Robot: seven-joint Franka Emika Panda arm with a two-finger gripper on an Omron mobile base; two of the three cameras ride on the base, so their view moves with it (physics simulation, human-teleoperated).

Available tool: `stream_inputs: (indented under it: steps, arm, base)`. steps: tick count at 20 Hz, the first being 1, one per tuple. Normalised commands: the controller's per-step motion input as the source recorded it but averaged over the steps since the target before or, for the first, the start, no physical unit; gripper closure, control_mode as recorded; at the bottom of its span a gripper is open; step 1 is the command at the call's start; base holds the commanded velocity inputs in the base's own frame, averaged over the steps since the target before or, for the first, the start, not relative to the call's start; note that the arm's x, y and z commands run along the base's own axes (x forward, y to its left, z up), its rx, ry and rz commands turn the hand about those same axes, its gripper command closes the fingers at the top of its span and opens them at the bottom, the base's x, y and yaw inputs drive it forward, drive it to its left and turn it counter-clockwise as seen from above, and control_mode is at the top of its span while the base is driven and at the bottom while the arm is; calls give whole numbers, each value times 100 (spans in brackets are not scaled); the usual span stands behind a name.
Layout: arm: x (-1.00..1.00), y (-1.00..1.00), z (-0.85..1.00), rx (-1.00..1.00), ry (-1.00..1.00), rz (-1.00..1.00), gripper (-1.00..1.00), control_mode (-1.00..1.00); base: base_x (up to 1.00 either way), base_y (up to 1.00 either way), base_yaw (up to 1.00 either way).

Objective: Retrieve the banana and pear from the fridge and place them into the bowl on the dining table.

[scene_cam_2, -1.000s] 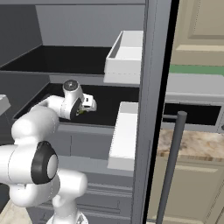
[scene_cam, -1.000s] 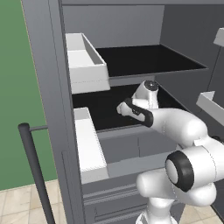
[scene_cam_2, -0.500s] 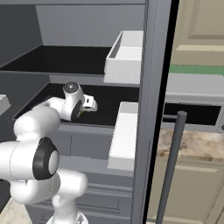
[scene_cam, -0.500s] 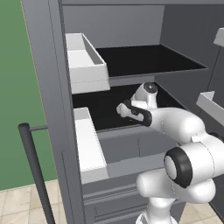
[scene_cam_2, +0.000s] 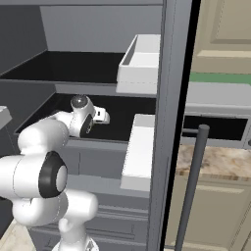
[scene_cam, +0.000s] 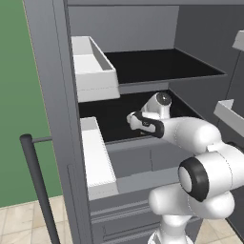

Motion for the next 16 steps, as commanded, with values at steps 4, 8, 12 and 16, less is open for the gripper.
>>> stream_inputs:
  steps: [4,8,12,16]
  arm:
    - [0,4,-13,0,-5,-1,-100,-100]
    - [0,4,-11,0,-5,-1,100,-100]
    - [0,1,-12,0,-2,-1,100,-100]
    - [0,0,-21,0,0,0,100,-100]
  base:
    - [0,0,0]
    - [0,0,0]
    - [0,0,0]
    - [0,0,0]
